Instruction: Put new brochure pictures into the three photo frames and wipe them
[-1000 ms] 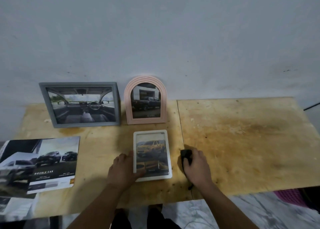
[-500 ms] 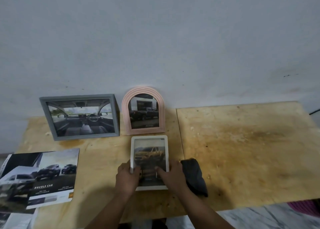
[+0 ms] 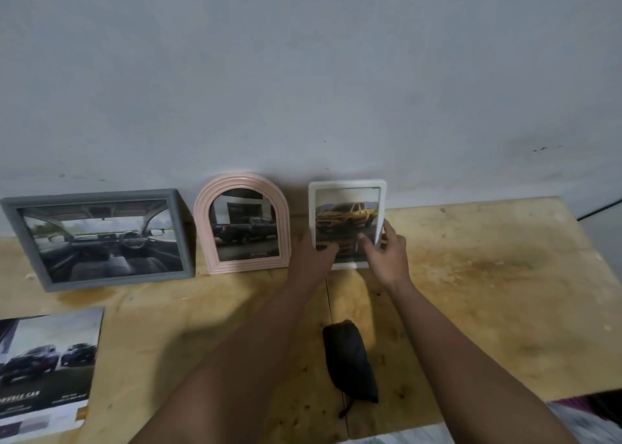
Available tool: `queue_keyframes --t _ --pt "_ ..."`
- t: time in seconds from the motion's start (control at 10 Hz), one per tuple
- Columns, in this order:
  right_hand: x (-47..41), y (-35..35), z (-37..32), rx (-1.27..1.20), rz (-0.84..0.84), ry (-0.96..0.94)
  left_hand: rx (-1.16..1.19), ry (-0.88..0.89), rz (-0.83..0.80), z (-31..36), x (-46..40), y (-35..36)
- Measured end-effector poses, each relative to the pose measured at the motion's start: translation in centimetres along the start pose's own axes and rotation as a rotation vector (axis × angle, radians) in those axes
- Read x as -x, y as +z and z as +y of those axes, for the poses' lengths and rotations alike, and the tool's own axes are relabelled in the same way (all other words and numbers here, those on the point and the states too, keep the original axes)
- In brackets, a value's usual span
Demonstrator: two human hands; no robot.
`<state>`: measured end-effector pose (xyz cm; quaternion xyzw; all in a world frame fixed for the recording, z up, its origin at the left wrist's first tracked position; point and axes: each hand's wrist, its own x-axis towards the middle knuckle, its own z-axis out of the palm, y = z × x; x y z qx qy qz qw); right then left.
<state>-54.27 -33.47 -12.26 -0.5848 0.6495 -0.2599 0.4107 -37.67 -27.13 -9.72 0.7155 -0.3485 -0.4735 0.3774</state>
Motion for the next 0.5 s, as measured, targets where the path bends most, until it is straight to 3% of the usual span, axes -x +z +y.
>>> queue_keyframes --t 0.2,0.3,0.5 --pt "-1.6 1.9 1.8 0.009 -0.058 -0.009 0.061 -0.05 -0.009 -0.9 -2.5 1.0" --pt "3.0 1.8 1.5 -0.044 0.036 0.003 0.051 -0.058 -0.013 -0.7 -0.1 -0.1" --pt "14.8 0.8 0.3 -0.137 -0.009 -0.008 -0.062 -0.159 -0.181 -11.2 13.2 -4.7"
